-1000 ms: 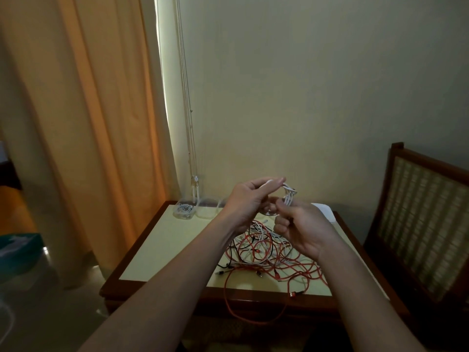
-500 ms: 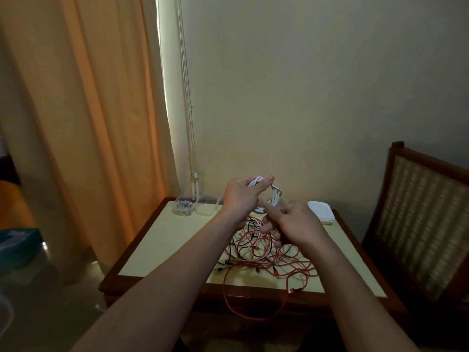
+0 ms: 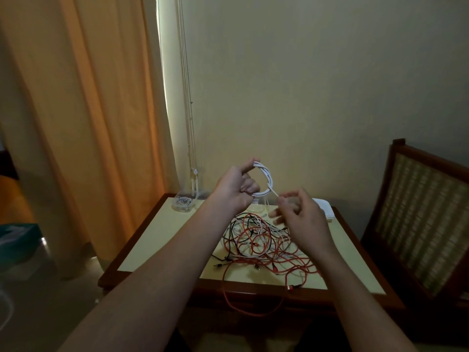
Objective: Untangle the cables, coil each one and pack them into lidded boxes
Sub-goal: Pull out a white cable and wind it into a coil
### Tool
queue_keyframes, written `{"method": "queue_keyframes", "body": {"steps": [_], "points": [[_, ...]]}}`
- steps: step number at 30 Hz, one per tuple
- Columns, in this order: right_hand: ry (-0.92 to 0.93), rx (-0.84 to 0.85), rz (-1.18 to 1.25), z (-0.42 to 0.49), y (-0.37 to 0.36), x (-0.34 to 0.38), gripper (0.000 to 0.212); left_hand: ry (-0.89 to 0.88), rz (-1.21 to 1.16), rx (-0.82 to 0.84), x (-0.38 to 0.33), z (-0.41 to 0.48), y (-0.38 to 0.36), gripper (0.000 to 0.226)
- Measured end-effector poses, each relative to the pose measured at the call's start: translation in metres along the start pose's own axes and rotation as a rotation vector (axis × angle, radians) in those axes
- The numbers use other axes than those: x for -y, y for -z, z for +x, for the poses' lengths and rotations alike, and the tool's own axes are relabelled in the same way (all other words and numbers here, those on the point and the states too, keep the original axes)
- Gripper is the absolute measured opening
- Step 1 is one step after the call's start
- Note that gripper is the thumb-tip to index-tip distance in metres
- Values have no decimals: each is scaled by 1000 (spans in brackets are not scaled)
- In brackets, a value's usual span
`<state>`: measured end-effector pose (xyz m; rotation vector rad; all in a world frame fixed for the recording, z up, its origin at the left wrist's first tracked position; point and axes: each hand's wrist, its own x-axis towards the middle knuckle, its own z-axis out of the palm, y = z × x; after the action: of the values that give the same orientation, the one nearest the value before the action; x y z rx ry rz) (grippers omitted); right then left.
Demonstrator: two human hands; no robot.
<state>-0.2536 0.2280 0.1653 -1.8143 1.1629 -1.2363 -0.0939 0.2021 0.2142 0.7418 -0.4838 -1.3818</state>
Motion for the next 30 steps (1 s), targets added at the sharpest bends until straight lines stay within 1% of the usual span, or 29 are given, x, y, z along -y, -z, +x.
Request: {"method": "queue_keyframes", "body": {"steps": [1, 3, 5, 6, 9, 10, 11, 13, 14, 15, 16, 18, 19, 21, 23, 25, 26, 28, 30], "points": [[73, -72, -57, 3, -4, -4, 7, 27, -50, 6, -1, -1, 0, 24], [192, -194, -212, 13, -14, -14, 7, 62, -149, 9, 1, 1, 1, 27], [241, -295, -305, 22, -21, -20, 7, 78, -241, 3, 6, 6, 4, 26], [236, -322, -303, 27, -24, -21, 6, 77, -278, -3, 9, 10, 7, 25], [105, -329, -213, 40, -39, -25, 9, 51, -349, -10, 19, 22, 11, 23], [30, -335, -150, 45, -46, -28, 10, 41, -363, -15, 23, 26, 12, 22], [-63, -336, -23, 52, -53, -31, 9, 33, -363, -24, 26, 30, 12, 22], [-271, -291, 429, 63, -66, -31, 11, -14, -287, -71, 35, 40, 15, 20], [-357, -268, 654, 68, -70, -28, 14, -67, -194, -119, 39, 46, 18, 20], [-414, -260, 812, 72, -73, -26, 16, -125, -73, -172, 43, 51, 22, 21], [-441, -267, 876, 76, -75, -25, 17, -177, 54, -231, 47, 56, 28, 22], [-427, -277, 835, 83, -81, -27, 10, -240, 214, -308, 52, 61, 40, 20], [-408, -271, 786, 87, -86, -31, 6, -240, 221, -326, 53, 64, 45, 21], [-418, -212, 749, 97, -97, -40, 5, -152, 107, -333, 51, 73, 56, 27], [-461, -60, 818, 111, -106, -51, 7, -11, -40, -293, 44, 84, 69, 23], [-492, 142, 860, 126, -112, -65, 9, 104, -75, -221, 36, 100, 91, 20], [-513, 202, 851, 134, -116, -73, 11, 137, -48, -208, 33, 109, 106, 19], [-572, 214, 788, 148, -129, -91, 11, 161, 85, -216, 30, 127, 138, 22], [-611, 175, 644, 162, -150, -112, 10, 125, 348, -284, 31, 144, 171, 34]]}}
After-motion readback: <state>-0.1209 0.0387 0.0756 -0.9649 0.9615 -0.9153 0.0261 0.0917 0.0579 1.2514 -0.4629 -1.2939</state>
